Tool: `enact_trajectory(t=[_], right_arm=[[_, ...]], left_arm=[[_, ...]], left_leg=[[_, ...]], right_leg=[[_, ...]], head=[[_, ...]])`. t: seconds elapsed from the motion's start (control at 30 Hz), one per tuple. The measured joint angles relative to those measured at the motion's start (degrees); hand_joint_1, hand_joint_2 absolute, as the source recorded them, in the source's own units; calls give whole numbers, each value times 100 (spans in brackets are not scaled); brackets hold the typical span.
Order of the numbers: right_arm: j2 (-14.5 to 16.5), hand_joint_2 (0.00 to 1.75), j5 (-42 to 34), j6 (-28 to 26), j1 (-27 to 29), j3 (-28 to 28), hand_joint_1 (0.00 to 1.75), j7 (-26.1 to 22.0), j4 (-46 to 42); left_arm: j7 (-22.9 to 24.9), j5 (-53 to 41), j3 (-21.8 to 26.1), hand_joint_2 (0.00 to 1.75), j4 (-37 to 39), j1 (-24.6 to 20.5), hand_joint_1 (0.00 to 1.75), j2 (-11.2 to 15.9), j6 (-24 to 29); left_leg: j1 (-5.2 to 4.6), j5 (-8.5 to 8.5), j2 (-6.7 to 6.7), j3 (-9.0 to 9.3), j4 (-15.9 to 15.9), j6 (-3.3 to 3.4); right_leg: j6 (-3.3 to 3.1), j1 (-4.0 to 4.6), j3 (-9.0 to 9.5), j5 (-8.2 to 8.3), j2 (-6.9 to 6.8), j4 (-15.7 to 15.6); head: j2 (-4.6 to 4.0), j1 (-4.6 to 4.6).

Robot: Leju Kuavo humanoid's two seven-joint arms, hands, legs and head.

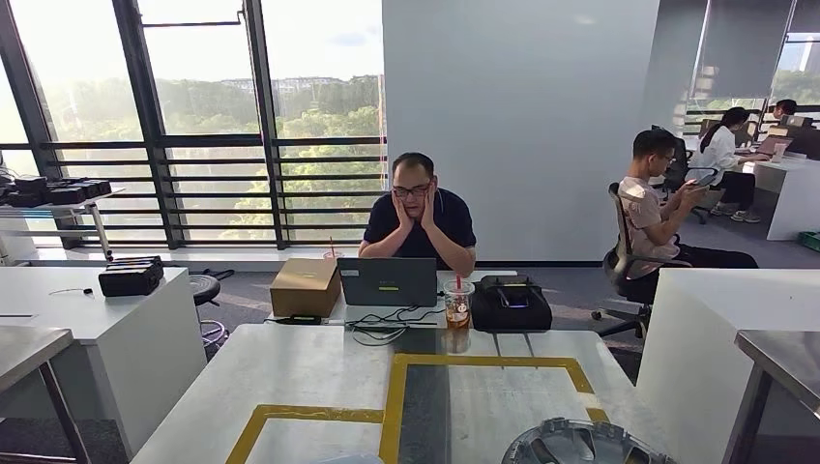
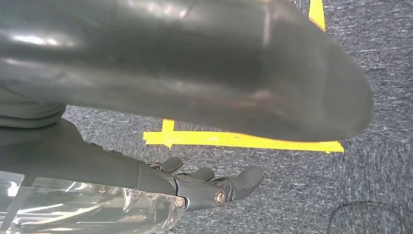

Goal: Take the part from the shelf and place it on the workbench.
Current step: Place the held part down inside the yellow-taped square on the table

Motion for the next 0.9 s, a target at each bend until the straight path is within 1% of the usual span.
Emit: enact_trajectory(t=[0.03,0.07,0.1,0.13,0.17,0.2,0.23,0.27,0.3,0.33,0.37,0.4,0.43,0.5,0.53,0.57,0.6,0.63,0.67,0.7,0.73,0.77,0.8,0.83,0.87,0.9], right_arm=[[2,0,4,1,1,0,0,1,-1],[1,0,8,2,3,0,0,2,-1],[1,0,14,3,3,0,0,2,-2],[-3,0,21,3,4,-1,0,2,-2],[-4,0,28,3,5,-1,0,2,-2],[-4,0,35,3,7,-1,0,3,-2],[-3,0,39,3,10,-1,0,4,-2],[-1,0,42,3,14,-1,0,6,-2],[2,0,44,3,16,-1,0,8,-2],[4,0,45,3,17,-1,0,9,-2],[8,0,45,3,14,-1,0,9,-2],[11,0,45,2,11,-1,0,11,-2],[12,0,45,2,9,-1,0,13,-2],[12,0,45,1,7,-1,0,15,-3],[11,0,45,0,8,-2,0,14,-3],[10,0,45,-1,8,-3,0,14,-4],[9,0,45,-1,7,-4,0,13,-4],[8,0,45,-2,8,-5,0,13,-4],[7,0,45,-3,12,-5,0,13,-4],[6,0,45,-3,20,-5,0,13,-4],[5,0,45,-4,31,-5,0,13,-4],[4,0,45,-4,42,-5,0,14,-4],[2,0,45,-4,47,-5,0,14,-4],[-2,0,45,-4,48,-5,0,15,-4],[-6,0,45,-4,47,-6,0,15,-4],[-8,0,45,-4,45,-7,0,15,-4]], left_arm=[[1,-2,6,175,-10,0,175,1,1],[1,-3,13,175,-23,-1,175,1,2],[2,-4,20,175,-36,0,175,3,6],[2,-5,25,175,-45,3,175,4,10],[2,-5,26,175,-49,11,175,5,14],[2,-5,26,175,-49,21,175,7,17],[2,-5,25,175,-49,30,175,7,17],[2,-5,25,175,-49,35,175,7,17],[2,-5,25,175,-49,36,175,8,18],[2,-5,26,175,-50,36,175,9,19],[2,-6,28,175,-50,34,175,11,19],[2,-7,28,175,-51,32,175,12,20],[2,-7,27,175,-52,30,175,12,20],[2,-7,25,175,-55,28,175,14,21],[5,-6,25,175,-59,27,175,15,22],[9,-6,26,175,-65,20,175,15,21],[15,-5,26,175,-71,10,175,13,20],[30,-2,22,175,-75,2,175,7,15],[53,6,20,175,-78,-7,175,4,9],[86,21,17,175,-78,-7,175,1,3],[130,45,14,175,-78,-4,175,0,-2],[170,72,13,175,-78,-1,175,0,-6],[201,94,12,175,-78,2,175,0,-10],[227,111,11,175,-78,3,175,0,-17],[244,121,10,175,-78,3,175,1,-26],[258,127,10,175,-77,3,175,2,-34]], left_leg=[[15,-35,7,-5,47,-34],[31,-108,15,-58,183,-69],[49,-230,23,-190,453,-105],[66,-380,32,-400,832,-139],[86,-526,38,-657,1254,-167],[102,-606,43,-900,1606,-186],[114,-565,45,-1060,1768,-194],[121,-400,47,-1106,1698,-192],[123,-135,49,-1036,1403,-180],[120,163,51,-891,977,-155],[104,368,54,-734,585,-126],[88,487,57,-612,307,-96],[69,513,58,-547,173,-66],[47,471,51,-509,135,-12],[51,471,46,-480,101,19],[59,470,42,-443,59,53],[69,471,42,-402,18,90],[71,462,44,-371,-3,124],[62,444,44,-358,-8,153],[52,427,40,-348,-7,172],[44,407,30,-336,-6,181],[40,386,18,-317,-4,180],[39,362,6,-289,-2,172],[41,330,-3,-255,5,156],[37,293,-8,-230,22,130],[26,246,-11,-213,53,100]], right_leg=[[-39,-9,21,-16,5,-5],[-79,-25,51,-34,9,-11],[-115,-42,88,-57,11,-16],[-140,-37,120,-89,13,-15],[-157,-34,153,-121,13,-15],[-159,-30,188,-156,16,-14],[-154,-29,232,-194,21,-14],[-145,-29,288,-234,29,-14],[-133,-29,356,-279,37,-15],[-117,-29,424,-325,44,-19],[-93,-14,482,-374,49,-19],[-64,-1,518,-416,54,-20],[-33,8,535,-449,58,-25],[31,10,563,-486,58,-58],[54,3,573,-504,50,-51],[64,1,544,-549,42,28],[57,1,438,-636,35,240],[37,-1,240,-760,31,585],[18,1,-13,-899,31,1003],[13,1,-271,-1002,31,1394],[29,0,-464,-1034,31,1635],[65,-2,-553,-972,30,1663],[113,-6,-529,-823,28,1473],[166,-11,-409,-614,25,1104],[203,-14,-259,-402,20,691],[198,-11,-123,-236,16,361]], head=[[0,-2],[0,-10],[1,-15],[-1,-24],[-1,-31],[0,-32],[0,-37],[1,-40],[1,-44],[0,-48],[-1,-48],[-2,-49],[-2,-45],[0,-42],[1,-36],[0,-33],[1,-28],[1,-19],[-1,-14],[0,-8],[-1,-2],[-1,3],[0,8],[0,13],[0,19],[-1,22]])
